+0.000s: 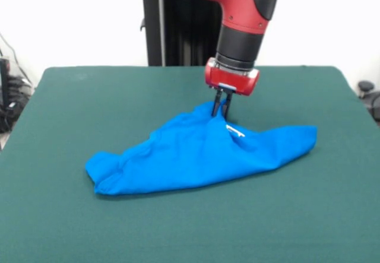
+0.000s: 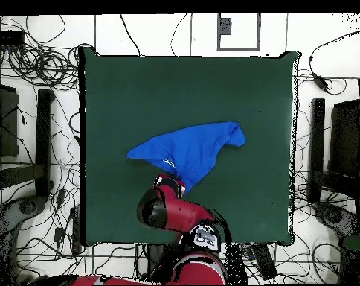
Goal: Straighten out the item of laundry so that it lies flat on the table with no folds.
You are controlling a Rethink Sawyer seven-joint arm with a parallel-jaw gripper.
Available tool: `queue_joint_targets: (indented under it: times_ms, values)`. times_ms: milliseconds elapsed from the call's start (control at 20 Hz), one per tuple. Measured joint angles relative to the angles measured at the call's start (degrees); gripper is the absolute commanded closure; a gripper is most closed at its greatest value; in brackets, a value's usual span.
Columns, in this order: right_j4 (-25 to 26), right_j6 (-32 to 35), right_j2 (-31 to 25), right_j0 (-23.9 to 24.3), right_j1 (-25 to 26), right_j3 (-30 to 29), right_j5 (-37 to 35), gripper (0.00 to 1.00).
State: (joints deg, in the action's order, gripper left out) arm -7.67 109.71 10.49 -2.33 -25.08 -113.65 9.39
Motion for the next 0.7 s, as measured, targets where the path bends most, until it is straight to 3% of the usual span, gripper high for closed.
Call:
queue_joint_targets:
  times_ms: [700]
  values:
    - [0.0,0.0,0.0,0.0,-1.5,2.2,-8.9,1.0]
